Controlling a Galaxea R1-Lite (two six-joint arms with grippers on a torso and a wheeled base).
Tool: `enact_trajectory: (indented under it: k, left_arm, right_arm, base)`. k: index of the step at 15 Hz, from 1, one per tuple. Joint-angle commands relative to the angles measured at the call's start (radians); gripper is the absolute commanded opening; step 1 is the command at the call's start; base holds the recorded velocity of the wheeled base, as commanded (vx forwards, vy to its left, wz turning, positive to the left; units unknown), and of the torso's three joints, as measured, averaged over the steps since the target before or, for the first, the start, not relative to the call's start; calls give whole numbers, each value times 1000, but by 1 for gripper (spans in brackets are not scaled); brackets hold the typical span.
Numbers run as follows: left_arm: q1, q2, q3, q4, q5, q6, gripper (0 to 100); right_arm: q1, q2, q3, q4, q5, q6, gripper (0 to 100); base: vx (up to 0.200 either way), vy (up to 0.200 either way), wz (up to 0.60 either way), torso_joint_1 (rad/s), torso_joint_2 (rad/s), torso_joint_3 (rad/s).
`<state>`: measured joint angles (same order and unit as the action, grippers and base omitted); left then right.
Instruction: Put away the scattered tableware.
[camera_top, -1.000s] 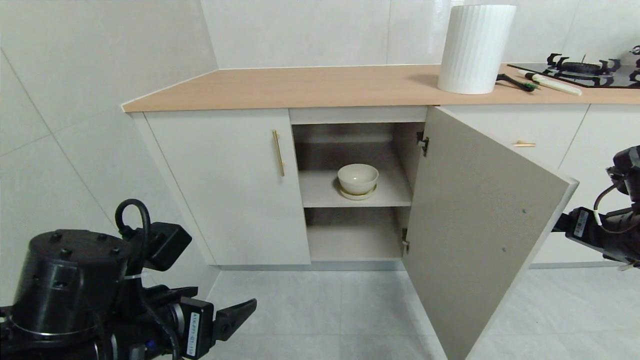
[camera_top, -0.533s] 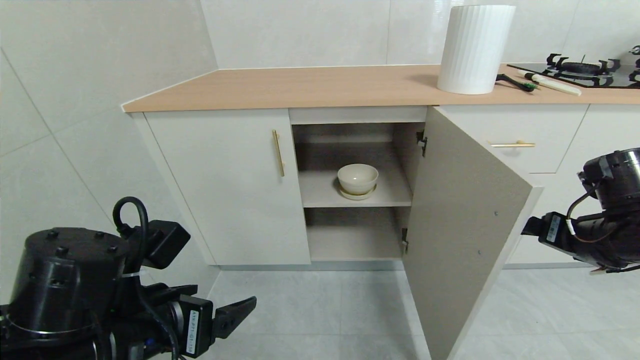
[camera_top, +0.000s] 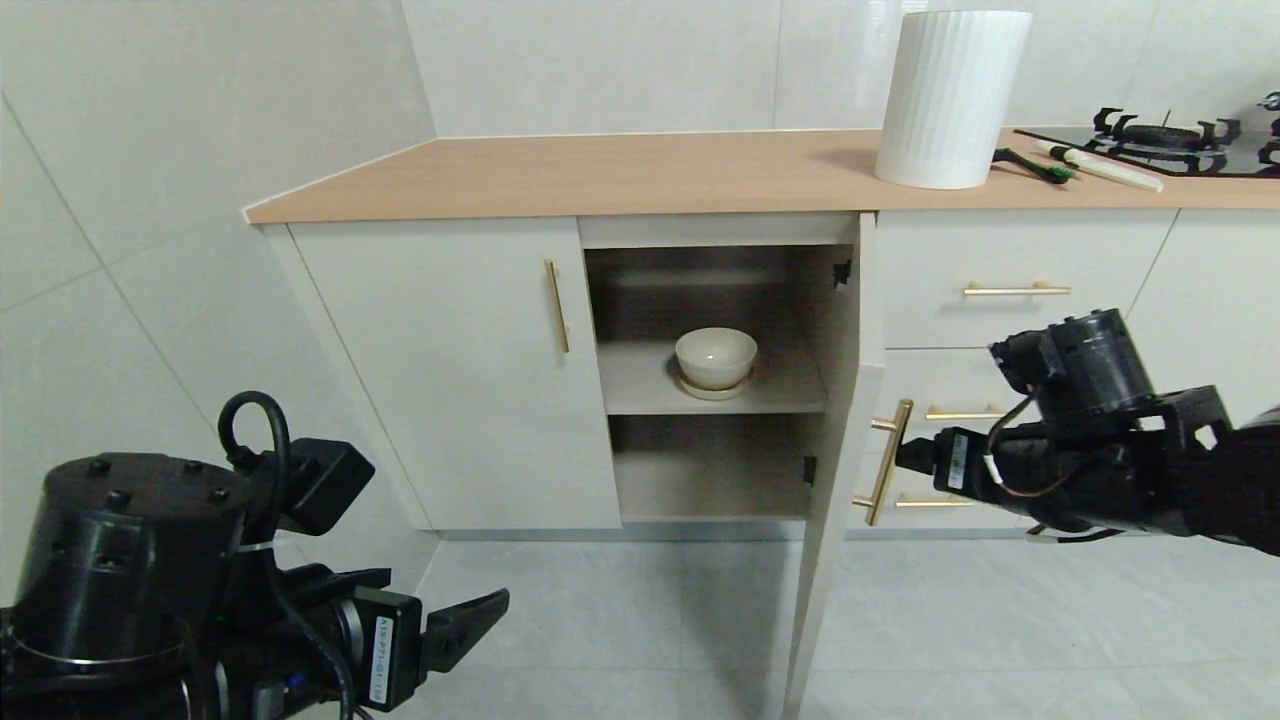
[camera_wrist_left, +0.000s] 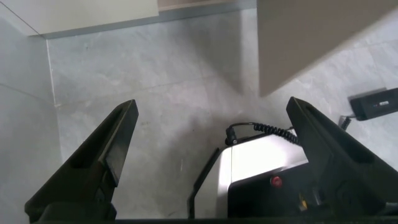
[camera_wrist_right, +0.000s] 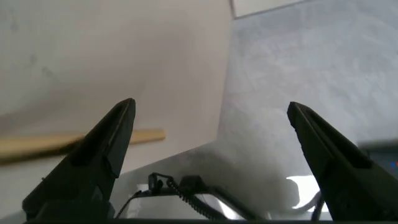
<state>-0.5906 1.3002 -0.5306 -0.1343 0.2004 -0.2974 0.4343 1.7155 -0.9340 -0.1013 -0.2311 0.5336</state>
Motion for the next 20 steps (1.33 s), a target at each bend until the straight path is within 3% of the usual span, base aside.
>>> enact_trajectory:
  k: [1, 6, 17, 20]
  left_arm:
    - [0, -6, 0, -1, -1, 0, 100]
    - [12, -6, -3, -24, 1, 0, 100]
    - [23, 4, -2, -24, 1, 1, 100]
    - [26, 13, -2, -22, 1, 1, 100]
  right_arm:
    - [57, 176, -137, -9, 1, -11, 100]
    - [67, 319, -328, -11, 1, -46, 100]
    - [70, 354, -330, -14, -1, -41, 100]
    - [70, 358, -330, -15, -1, -40, 100]
  base:
    - [0, 0, 0, 0, 0, 0]
    - [0, 0, 0, 0, 0, 0]
    - [0, 0, 0, 0, 0, 0]
    - [200, 0, 0, 1, 2, 2]
